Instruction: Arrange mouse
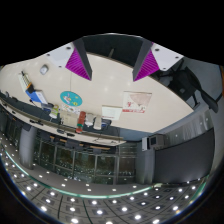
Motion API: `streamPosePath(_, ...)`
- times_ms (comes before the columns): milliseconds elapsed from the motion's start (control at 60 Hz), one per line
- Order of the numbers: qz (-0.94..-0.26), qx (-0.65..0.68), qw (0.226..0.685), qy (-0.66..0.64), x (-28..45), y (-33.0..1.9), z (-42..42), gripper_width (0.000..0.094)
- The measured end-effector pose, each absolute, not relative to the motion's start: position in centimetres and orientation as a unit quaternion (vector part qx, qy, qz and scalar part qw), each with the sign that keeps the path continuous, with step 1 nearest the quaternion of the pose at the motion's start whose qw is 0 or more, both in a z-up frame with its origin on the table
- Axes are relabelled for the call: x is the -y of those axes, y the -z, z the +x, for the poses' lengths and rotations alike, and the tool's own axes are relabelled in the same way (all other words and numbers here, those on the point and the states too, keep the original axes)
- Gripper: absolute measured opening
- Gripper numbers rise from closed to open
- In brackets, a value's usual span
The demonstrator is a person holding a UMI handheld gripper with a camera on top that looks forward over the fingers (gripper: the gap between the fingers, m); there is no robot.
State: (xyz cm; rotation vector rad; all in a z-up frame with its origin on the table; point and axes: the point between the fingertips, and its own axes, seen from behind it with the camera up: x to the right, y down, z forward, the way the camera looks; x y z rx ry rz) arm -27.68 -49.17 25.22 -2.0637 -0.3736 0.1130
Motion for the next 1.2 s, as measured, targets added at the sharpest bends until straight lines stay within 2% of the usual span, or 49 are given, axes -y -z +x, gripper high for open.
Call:
streamPosePath(150, -0.867, 0.128, 0.48, -0.036, 48.7, -22.9, -24.1, 0.083)
streamPosePath(400, -0.898, 0.061, 0.436, 0.003, 46.2, -14.0, -10.1, 0.0829)
streamPosePath(617, -0.902, 0.009, 0.43, 0.04, 40.6, -7.0, 3.9, 0.0829)
streamPosePath(767, -0.894, -0.008, 0.443, 0.057, 34.9, -4.0, 10.9, 0.0831)
streamPosePath(933, -0.897, -0.023, 0.439, 0.058, 29.4, -0.7, 15.2, 0.0827)
streamPosePath(1083, -0.899, -0.034, 0.434, 0.041, 26.4, 0.7, 16.6, 0.0818)
streamPosePath(1200, -0.897, -0.044, 0.438, 0.034, 24.7, 0.8, 17.2, 0.0751)
